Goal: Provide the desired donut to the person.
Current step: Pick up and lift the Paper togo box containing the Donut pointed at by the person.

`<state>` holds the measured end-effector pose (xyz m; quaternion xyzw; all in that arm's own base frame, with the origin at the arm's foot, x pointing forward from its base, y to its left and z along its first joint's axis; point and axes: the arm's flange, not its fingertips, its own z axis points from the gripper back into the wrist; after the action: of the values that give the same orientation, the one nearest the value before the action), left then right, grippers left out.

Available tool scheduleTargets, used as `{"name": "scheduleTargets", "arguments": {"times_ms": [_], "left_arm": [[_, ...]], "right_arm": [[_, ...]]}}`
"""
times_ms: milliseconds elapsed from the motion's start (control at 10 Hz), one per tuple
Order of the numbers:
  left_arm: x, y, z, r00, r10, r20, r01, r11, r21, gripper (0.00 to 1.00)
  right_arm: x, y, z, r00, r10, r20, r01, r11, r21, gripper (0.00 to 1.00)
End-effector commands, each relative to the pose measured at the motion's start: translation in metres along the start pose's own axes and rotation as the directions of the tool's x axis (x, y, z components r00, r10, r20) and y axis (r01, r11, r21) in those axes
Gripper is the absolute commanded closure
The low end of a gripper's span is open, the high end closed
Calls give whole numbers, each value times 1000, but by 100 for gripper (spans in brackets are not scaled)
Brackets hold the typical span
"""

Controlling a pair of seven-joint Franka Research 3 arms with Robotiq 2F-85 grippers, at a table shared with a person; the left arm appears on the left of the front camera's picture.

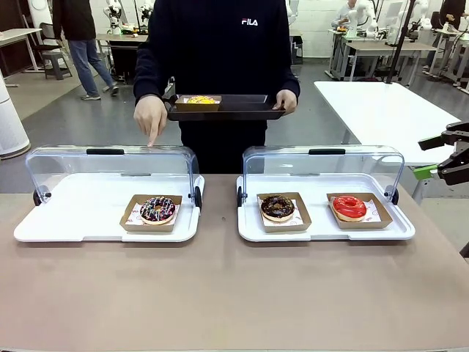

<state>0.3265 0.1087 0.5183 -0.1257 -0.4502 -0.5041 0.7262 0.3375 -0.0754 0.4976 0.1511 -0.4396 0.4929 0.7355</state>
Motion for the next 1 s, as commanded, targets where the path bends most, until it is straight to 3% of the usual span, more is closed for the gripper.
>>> {"name": "scheduleTargets", "arguments": {"times_ms": [0, 900], "left_arm": [[0, 1, 1, 1000, -1, 3, 1, 1000, 7, 0], [0, 1, 1, 1000, -1, 3, 1, 1000, 7, 0]], "right_arm": [[-1, -2, -4, 999, 7, 37, -7, 1000, 4, 0], [-1, -2, -4, 999, 7, 37, -7, 1000, 4, 0]]}}
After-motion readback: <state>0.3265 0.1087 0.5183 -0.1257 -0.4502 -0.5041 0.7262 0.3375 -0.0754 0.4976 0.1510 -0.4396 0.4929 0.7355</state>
